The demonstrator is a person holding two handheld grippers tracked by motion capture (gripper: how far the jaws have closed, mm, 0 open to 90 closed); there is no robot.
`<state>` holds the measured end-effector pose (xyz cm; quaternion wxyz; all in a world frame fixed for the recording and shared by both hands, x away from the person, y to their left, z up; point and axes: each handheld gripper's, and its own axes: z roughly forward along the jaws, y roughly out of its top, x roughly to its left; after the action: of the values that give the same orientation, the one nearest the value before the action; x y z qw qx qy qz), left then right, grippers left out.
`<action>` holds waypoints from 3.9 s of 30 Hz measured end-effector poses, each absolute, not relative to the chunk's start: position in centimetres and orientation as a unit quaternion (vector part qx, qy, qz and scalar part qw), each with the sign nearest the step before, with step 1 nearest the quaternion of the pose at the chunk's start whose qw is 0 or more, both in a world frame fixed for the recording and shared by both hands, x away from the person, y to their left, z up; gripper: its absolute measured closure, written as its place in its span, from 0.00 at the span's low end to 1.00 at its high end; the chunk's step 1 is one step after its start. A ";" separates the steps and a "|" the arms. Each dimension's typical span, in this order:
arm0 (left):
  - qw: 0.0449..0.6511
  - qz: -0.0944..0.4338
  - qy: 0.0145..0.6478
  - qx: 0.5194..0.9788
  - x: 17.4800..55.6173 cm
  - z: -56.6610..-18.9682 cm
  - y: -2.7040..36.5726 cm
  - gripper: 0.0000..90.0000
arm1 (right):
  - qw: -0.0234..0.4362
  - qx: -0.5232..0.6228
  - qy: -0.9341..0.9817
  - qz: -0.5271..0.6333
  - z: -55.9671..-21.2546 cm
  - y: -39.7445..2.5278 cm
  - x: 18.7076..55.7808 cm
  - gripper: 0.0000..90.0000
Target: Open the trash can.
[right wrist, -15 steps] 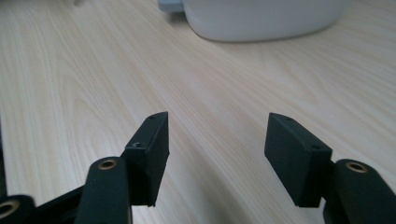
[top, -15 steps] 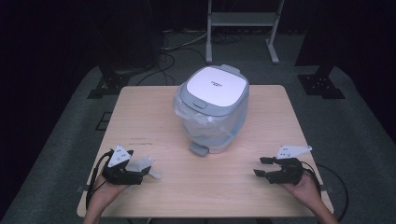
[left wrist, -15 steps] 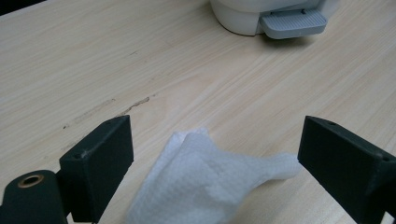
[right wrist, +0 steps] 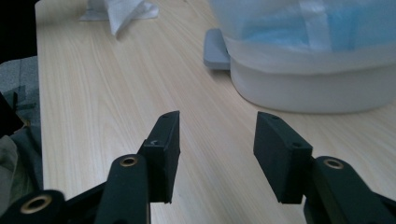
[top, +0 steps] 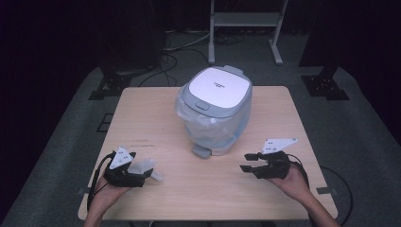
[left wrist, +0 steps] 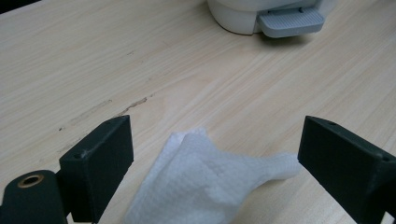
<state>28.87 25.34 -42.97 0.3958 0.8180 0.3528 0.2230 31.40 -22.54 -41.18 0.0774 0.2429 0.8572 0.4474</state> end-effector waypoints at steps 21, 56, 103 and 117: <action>0.400 0.216 0.352 0.818 28.7 -43.1 25.8 0.11 | 0.070 0.178 0.856 0.481 -32.1 -18.6 31.6 0.69; 0.406 0.205 0.351 0.818 28.7 -43.4 26.4 0.11 | 0.079 0.164 0.862 0.473 -23.9 -11.0 38.8 0.95; 0.380 0.197 0.347 0.834 28.6 -44.2 26.4 0.11 | 0.114 0.202 0.832 0.504 -26.6 -17.8 34.7 0.73; 0.356 0.177 0.361 0.844 29.5 -45.5 26.7 0.23 | 0.106 0.241 0.824 0.501 -31.5 -23.1 32.9 0.64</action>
<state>29.46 26.70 -45.49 0.3559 0.8436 0.3609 0.1775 32.93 -23.09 -31.47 0.1061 0.2410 0.8242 0.5014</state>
